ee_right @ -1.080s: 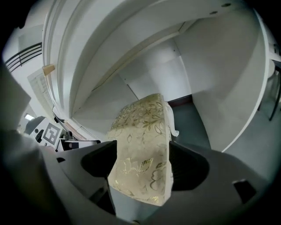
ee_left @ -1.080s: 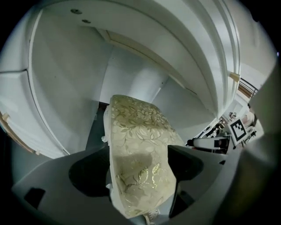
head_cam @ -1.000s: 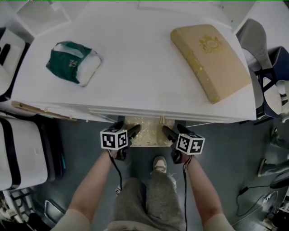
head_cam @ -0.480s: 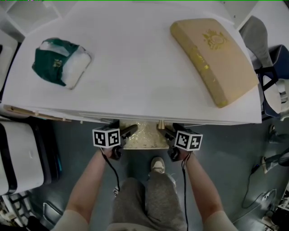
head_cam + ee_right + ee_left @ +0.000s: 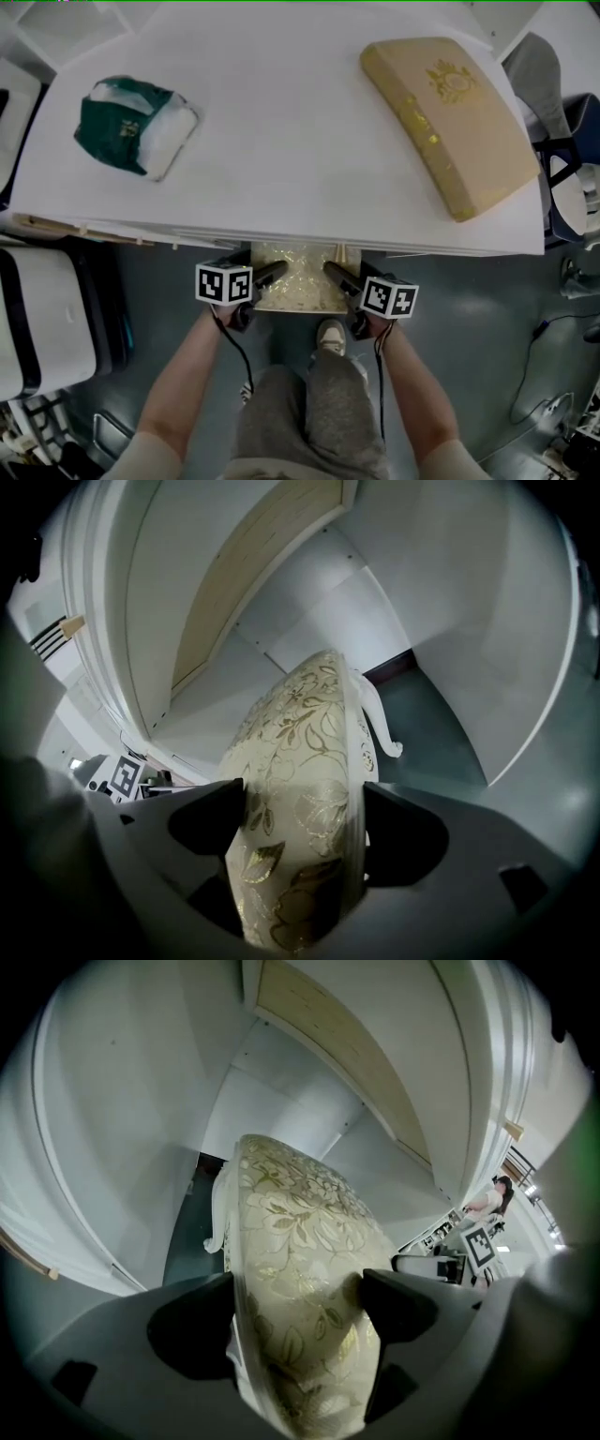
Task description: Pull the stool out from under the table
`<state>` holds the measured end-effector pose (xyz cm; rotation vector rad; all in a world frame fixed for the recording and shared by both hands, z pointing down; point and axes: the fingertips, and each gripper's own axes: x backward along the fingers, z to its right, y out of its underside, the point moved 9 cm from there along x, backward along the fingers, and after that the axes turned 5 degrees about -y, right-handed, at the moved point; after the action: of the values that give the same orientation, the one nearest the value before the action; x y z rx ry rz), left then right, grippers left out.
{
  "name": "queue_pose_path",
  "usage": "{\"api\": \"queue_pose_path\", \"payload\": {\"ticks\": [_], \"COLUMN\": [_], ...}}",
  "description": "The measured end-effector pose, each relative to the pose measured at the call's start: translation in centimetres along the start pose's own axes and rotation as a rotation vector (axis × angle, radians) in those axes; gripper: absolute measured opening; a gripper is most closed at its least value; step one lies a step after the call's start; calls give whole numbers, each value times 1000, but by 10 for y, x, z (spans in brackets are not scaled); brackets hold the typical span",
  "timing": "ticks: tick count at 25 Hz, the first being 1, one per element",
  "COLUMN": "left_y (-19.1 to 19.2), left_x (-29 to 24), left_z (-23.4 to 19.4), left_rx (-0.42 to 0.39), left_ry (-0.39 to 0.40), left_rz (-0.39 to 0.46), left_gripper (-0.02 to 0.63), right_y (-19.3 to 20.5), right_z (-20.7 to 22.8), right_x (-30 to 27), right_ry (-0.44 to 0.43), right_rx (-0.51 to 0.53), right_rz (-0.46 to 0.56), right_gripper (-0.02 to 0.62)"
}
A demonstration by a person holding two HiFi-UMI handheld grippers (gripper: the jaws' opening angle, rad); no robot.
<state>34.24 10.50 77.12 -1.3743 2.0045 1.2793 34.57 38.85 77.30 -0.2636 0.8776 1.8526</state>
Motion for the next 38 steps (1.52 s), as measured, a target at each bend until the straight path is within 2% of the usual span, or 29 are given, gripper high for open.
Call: {"api": "queue_pose_path", "payload": {"ticks": [2,4,5,6,10,15,19,21,22,24,29,33,38], "left_y": [5,5,6,7,27,46,50,50,51,54,52,45,31], "left_x": [10,23,29,32,35,39,38,33,29,22,8,5,15], "left_z": [6,16,21,24,27,16,7,3,1,-3,-3,7,20], "left_rx": [-36,-117,-144,-145,-76,2,76,117,151,209,219,192,203], "left_ry": [-20,-55,-68,-70,-56,-84,-58,-40,-26,19,111,99,85], "left_rz": [12,26,19,3,-31,-10,46,46,31,6,-14,9,40], "left_gripper": [436,427,383,378,377,383,387,390,435,463,460,460,459], "right_y": [6,12,15,17,29,42,37,35,34,35,33,28,23], "right_z": [-6,-15,-18,-21,-23,-28,-31,-28,-24,-18,-14,-7,-20], "right_x": [7,15,19,24,35,31,29,29,30,31,32,36,51], "right_ry": [0,3,6,11,31,22,-12,-14,-12,-6,-9,-13,9], "right_rx": [-3,-7,-6,-4,7,32,33,30,27,17,10,4,-52], "right_rz": [-3,-4,-4,-4,-43,-92,-100,-111,-117,-125,-123,-122,-48], "right_gripper": [413,409,404,400,397,394,380,379,379,379,377,377,377]}}
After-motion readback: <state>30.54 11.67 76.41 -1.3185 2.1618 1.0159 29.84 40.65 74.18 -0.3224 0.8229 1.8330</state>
